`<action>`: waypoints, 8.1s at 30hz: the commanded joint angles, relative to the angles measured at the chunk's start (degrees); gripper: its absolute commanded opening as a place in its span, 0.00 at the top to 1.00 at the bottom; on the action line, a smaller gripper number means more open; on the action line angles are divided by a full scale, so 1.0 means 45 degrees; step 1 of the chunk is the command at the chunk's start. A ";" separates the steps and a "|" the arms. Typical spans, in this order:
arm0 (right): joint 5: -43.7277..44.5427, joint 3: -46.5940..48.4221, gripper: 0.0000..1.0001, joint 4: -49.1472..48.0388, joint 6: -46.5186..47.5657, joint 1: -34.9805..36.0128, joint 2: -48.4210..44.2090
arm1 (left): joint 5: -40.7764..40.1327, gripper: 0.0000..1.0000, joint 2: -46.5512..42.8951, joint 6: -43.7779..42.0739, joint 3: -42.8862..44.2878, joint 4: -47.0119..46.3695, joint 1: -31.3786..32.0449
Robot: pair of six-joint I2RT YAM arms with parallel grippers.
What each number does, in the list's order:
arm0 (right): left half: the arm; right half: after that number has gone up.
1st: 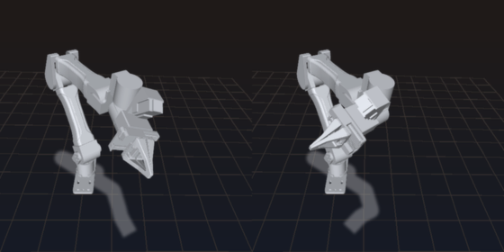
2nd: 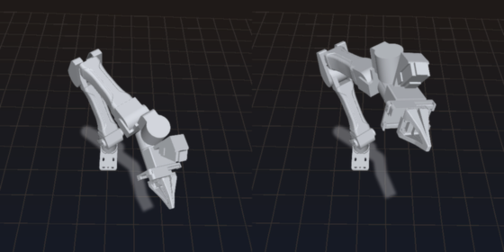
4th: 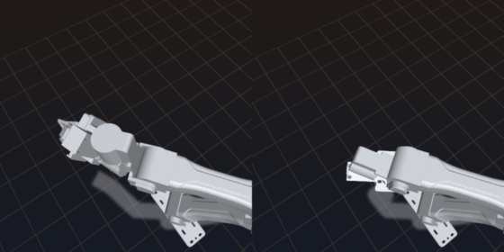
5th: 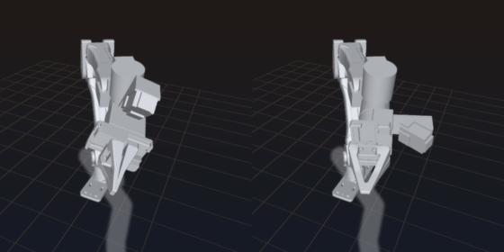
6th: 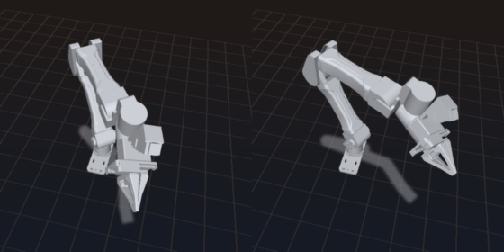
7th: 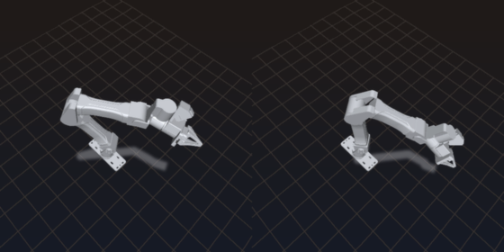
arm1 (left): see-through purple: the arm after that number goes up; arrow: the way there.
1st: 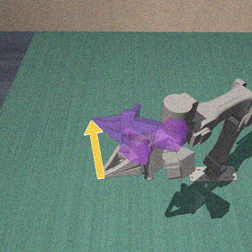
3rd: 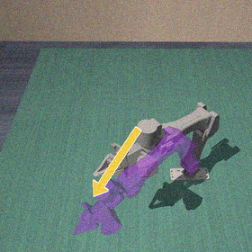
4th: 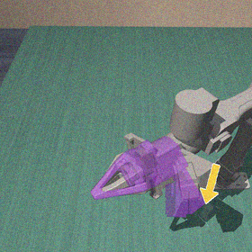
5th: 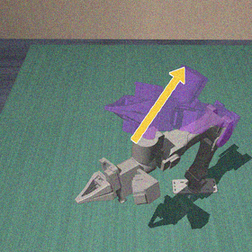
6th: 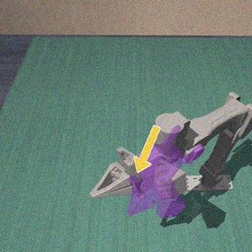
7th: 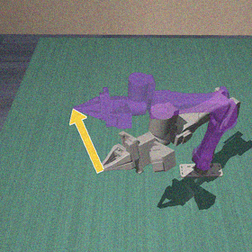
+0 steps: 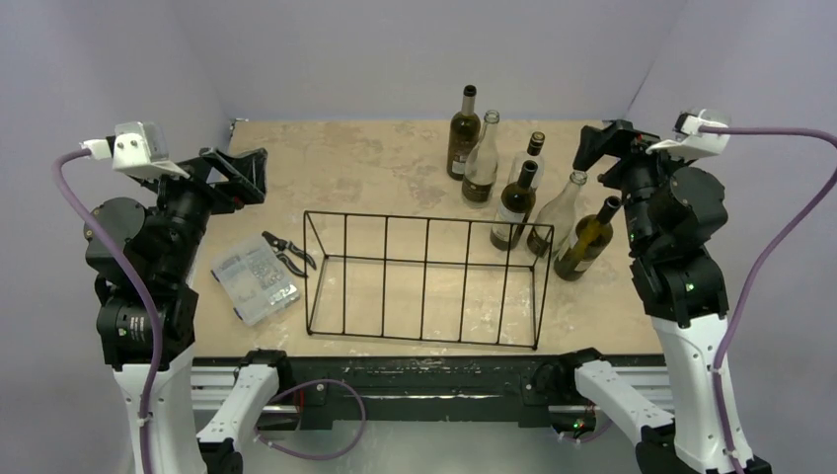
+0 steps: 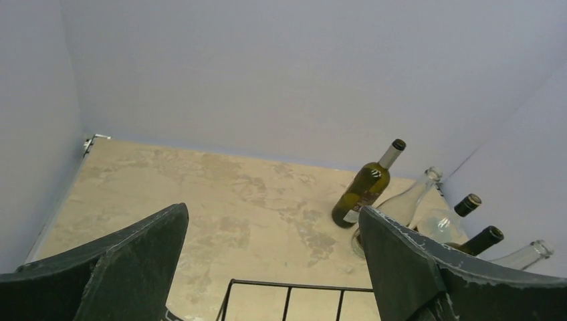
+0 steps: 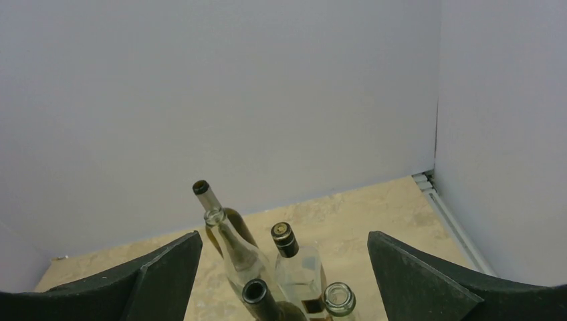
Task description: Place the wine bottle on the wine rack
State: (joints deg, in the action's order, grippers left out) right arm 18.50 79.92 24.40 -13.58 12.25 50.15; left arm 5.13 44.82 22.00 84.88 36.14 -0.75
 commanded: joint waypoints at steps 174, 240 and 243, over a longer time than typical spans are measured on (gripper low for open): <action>-0.5079 0.1581 1.00 0.4957 0.1357 -0.0404 -0.1392 | 0.3432 0.00 0.1754 -0.0727 -0.2714 -0.1441 0.2453; -0.7205 -0.2152 1.00 0.6651 0.0808 0.0767 0.3360 | 0.3745 0.03 0.2634 -0.0580 -0.2438 -0.0991 0.2453; -0.7241 -0.2087 1.00 0.6765 0.0817 0.0769 0.3427 | 0.3795 0.03 0.2715 -0.0586 -0.2265 -0.0783 0.2453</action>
State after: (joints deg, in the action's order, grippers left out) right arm -12.19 67.53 53.47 -8.69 15.38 66.28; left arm 21.04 56.90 18.94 72.53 32.73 9.89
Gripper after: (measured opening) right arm 0.360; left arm 0.972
